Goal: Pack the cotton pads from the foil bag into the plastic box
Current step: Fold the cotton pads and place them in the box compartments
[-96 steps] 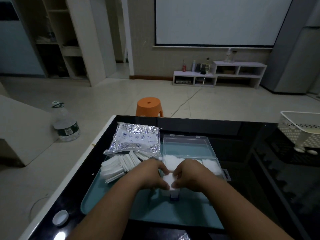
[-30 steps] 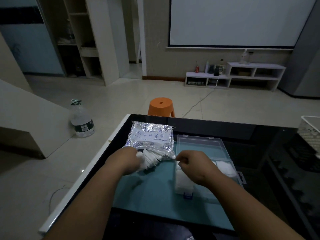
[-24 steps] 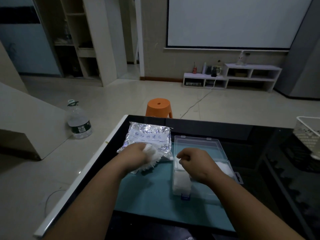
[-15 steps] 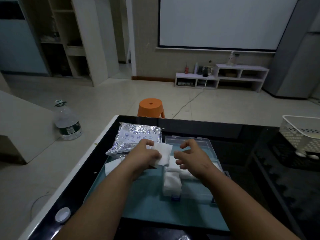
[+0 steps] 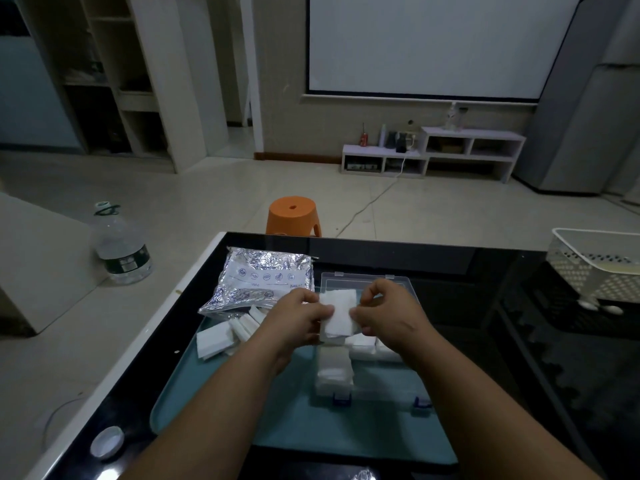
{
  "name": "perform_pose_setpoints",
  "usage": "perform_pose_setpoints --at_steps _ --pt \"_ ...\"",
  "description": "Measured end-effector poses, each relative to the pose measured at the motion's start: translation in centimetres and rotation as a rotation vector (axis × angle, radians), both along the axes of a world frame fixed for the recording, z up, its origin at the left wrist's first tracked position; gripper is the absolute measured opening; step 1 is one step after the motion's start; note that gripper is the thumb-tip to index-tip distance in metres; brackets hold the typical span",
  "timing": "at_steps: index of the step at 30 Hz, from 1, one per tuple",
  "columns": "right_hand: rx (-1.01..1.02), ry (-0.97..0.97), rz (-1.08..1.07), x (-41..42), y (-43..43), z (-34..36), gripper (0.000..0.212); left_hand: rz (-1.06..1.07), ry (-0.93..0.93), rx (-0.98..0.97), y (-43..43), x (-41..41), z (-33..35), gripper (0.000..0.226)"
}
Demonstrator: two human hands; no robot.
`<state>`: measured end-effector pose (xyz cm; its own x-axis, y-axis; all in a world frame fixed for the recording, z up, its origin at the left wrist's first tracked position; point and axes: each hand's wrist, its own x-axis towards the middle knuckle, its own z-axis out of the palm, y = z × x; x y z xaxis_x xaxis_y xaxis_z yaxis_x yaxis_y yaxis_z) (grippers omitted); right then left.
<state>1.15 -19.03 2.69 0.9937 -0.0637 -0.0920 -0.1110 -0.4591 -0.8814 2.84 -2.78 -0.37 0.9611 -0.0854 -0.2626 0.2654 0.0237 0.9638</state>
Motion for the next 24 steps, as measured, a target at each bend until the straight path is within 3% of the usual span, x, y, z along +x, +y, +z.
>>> perform_pose_setpoints --at_steps 9,12,15,17,20,21,24 --pt "0.338 0.204 0.047 -0.7 0.8 0.7 0.036 0.080 -0.042 -0.189 -0.1 -0.1 0.0 0.018" --pt "0.464 0.273 0.064 -1.2 1.3 1.2 0.039 0.062 0.025 -0.399 -0.7 -0.5 0.1 0.052" --pt "0.478 0.292 0.091 -1.5 1.7 1.3 0.039 0.027 0.133 -0.628 -0.9 -0.9 0.3 0.062" --pt "0.282 0.236 0.123 -1.5 1.8 0.9 0.032 0.005 0.159 -0.675 -0.8 -1.0 0.1 0.061" --pt "-0.296 0.061 0.130 -1.2 1.5 0.9 0.032 0.064 0.167 -0.667 -0.5 -0.7 -0.1 0.048" --pt "-0.406 0.000 0.117 -1.1 1.4 0.9 0.033 0.072 0.161 -0.667 -0.4 -0.6 -0.2 0.040" --pt "-0.391 -0.094 0.133 -1.1 1.6 1.2 0.037 0.068 0.154 -0.640 -0.2 -0.4 -0.3 0.042"
